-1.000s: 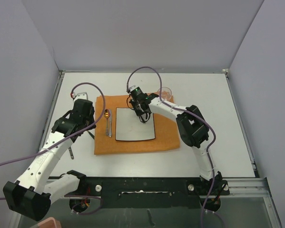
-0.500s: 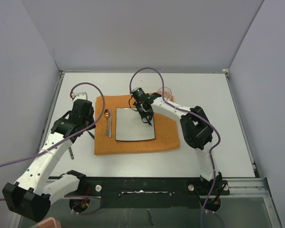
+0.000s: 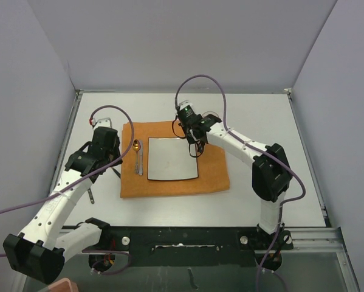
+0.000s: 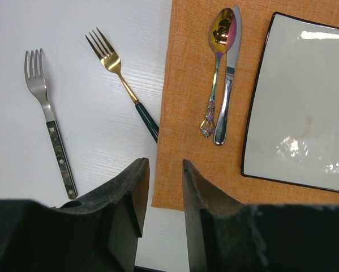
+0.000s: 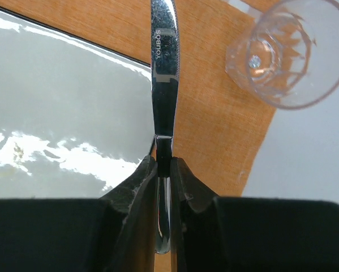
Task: Set the dinner table for one person
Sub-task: Pick up the knife with the napkin, then place the knife on the napkin.
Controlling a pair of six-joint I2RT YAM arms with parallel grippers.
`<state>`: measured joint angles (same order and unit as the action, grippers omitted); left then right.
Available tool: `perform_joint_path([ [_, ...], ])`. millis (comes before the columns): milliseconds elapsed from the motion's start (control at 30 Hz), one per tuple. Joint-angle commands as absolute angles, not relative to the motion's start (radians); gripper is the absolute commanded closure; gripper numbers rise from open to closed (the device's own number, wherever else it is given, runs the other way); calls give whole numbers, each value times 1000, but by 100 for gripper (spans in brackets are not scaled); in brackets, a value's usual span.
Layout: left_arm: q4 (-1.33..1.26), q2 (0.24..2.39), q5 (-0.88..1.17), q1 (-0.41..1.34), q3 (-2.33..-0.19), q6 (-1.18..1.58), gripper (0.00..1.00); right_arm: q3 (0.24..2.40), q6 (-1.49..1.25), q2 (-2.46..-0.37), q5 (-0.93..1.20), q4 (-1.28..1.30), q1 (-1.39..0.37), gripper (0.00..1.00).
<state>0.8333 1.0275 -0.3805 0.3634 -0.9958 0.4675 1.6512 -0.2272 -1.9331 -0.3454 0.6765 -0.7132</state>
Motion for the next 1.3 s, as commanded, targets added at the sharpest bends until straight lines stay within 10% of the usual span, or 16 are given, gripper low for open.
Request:
perform_joint_path([
  [0, 785, 1007, -370, 356, -1027, 477, 71, 1580, -311, -1821, -486, 709, -694, 100],
  [1267, 837, 979, -402, 358, -1079, 486, 71, 1346, -573, -1847, -514, 742, -653, 100],
])
